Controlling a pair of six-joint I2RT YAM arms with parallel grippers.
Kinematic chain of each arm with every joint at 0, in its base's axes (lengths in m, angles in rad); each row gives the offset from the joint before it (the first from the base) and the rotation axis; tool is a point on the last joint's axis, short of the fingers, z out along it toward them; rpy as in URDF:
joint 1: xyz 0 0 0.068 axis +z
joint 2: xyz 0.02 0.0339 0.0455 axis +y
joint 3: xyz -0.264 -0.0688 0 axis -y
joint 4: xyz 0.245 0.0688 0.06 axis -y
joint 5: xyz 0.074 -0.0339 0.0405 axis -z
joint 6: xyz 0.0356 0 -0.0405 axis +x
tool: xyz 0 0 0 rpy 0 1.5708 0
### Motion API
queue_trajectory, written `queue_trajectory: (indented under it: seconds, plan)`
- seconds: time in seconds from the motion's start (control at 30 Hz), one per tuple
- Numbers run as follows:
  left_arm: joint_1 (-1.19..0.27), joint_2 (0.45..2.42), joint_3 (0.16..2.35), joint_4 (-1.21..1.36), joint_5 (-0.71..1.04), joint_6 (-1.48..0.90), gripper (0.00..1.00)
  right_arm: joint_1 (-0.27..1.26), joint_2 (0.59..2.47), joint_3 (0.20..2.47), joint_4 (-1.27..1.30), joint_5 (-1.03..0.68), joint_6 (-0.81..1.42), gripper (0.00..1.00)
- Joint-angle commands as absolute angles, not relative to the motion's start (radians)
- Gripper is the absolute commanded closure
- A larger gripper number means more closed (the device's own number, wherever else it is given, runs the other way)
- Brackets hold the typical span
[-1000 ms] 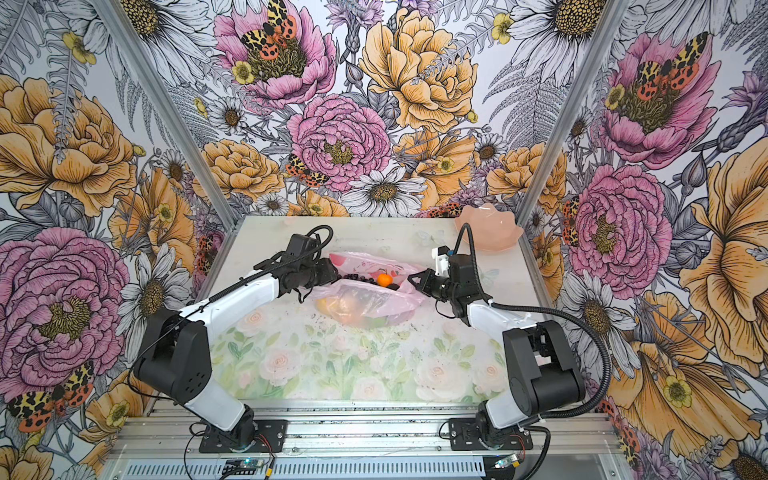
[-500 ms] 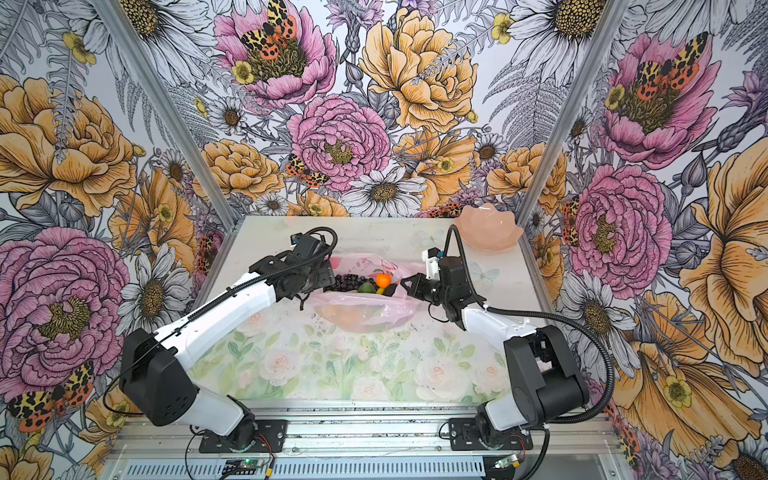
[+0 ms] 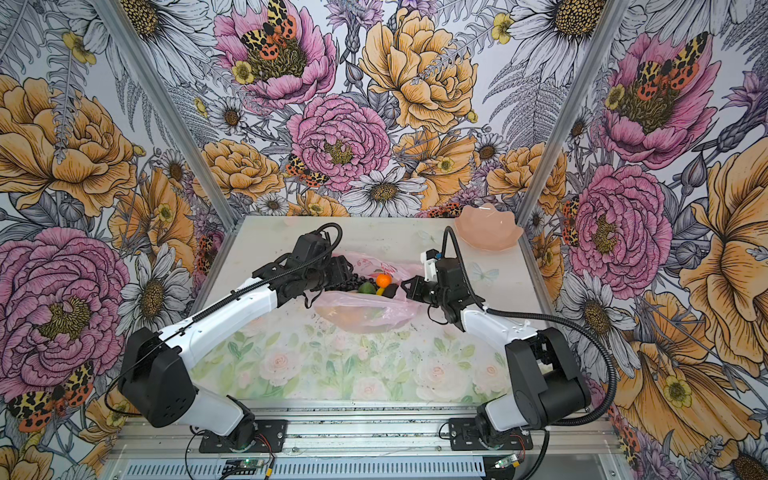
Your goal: Take the fake fruits out of the plastic bag
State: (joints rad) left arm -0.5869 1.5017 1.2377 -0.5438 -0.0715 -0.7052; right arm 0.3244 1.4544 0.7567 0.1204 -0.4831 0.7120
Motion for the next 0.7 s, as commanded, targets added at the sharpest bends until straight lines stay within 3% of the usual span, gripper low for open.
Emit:
queue_trajectory:
  seconds: [0.0, 0.13, 0.3, 0.53, 0.67]
  plan:
    - [-0.638, 1.504, 1.305, -0.614, -0.185, -0.709, 0.25, 0.334, 1.427, 0.793, 0.104, -0.452, 0.685, 1.00]
    - [-0.746, 1.414, 1.301, -0.673, -0.374, -0.788, 0.25, 0.334, 1.425, 0.790, 0.074, -0.412, 0.669, 1.00]
    - [-0.815, 1.329, 1.227, -0.682, -0.407, -0.878, 0.26, 0.336, 1.447, 0.792, 0.064, -0.405, 0.658, 1.00]
    - [-0.639, 1.246, 0.997, -0.520, -0.226, -0.927, 0.48, 0.337, 1.431, 0.790, 0.056, -0.395, 0.645, 1.00]
    - [-0.586, 1.274, 0.908, -0.411, -0.132, -0.945, 0.47, 0.339, 1.440, 0.793, 0.048, -0.404, 0.637, 1.00]
